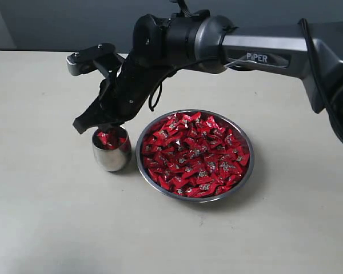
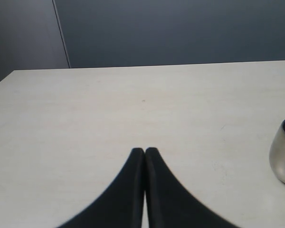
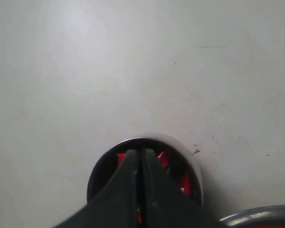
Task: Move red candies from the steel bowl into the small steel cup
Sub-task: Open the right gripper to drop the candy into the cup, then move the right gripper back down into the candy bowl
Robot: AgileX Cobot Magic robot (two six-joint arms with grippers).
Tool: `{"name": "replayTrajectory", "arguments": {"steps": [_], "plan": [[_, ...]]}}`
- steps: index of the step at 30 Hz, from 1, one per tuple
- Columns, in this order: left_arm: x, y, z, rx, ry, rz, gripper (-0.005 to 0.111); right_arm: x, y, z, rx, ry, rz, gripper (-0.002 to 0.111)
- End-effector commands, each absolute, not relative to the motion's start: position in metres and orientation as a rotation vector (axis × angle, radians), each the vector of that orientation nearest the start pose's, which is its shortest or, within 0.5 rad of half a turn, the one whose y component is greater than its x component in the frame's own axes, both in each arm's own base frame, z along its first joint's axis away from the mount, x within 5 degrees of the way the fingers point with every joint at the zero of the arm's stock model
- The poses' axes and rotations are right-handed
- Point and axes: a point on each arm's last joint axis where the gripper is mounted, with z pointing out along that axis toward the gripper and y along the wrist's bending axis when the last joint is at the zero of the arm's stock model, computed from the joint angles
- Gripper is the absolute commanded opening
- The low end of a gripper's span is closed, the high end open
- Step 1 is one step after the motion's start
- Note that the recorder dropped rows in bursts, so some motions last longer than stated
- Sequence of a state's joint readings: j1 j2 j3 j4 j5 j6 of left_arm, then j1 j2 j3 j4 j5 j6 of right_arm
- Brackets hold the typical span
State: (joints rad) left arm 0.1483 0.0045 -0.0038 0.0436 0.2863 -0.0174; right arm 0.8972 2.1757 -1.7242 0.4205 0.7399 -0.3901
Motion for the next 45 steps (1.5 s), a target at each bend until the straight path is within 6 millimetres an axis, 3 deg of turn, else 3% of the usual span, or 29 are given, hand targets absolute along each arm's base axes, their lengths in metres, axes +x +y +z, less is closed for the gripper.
{"name": "replayTrajectory", "arguments": {"steps": [1, 6, 10, 17, 23, 26, 31, 38, 45], "plan": [[0.054, 0.009, 0.187, -0.118, 1.766, 0.134, 0.0, 0.279, 0.389, 0.192, -1.375, 2.321, 0.63, 0.005], [0.054, 0.009, 0.187, -0.118, 1.766, 0.134, 0.0, 0.278, 0.389, 0.192, -1.383, 2.329, 0.63, 0.039], [0.054, 0.009, 0.187, -0.118, 1.766, 0.134, 0.0, 0.278, 0.389, 0.194, -1.381, 2.324, 0.631, 0.038], [0.054, 0.009, 0.187, -0.118, 1.766, 0.134, 0.0, 0.28, 0.393, 0.225, -1.374, 2.251, 0.656, 0.038], [0.054, 0.009, 0.187, -0.118, 1.766, 0.134, 0.0, 0.285, 0.394, 0.235, -1.387, 2.2, 0.606, 0.038], [0.054, 0.009, 0.187, -0.118, 1.766, 0.134, 0.0, 0.29, 0.389, 0.244, -1.358, 2.196, 0.526, 0.033], [0.054, 0.009, 0.187, -0.118, 1.766, 0.134, 0.0, 0.303, 0.376, 0.255, -1.252, 2.195, 0.289, -0.001], [0.054, 0.009, 0.187, -0.118, 1.766, 0.134, 0.0, 0.329, 0.348, 0.255, -1.005, 2.307, 0.269, -0.001], [0.054, 0.009, 0.187, -0.118, 1.766, 0.134, 0.0, 0.343, 0.289, 0.246, -0.825, 2.362, 0.253, -0.001]]}}
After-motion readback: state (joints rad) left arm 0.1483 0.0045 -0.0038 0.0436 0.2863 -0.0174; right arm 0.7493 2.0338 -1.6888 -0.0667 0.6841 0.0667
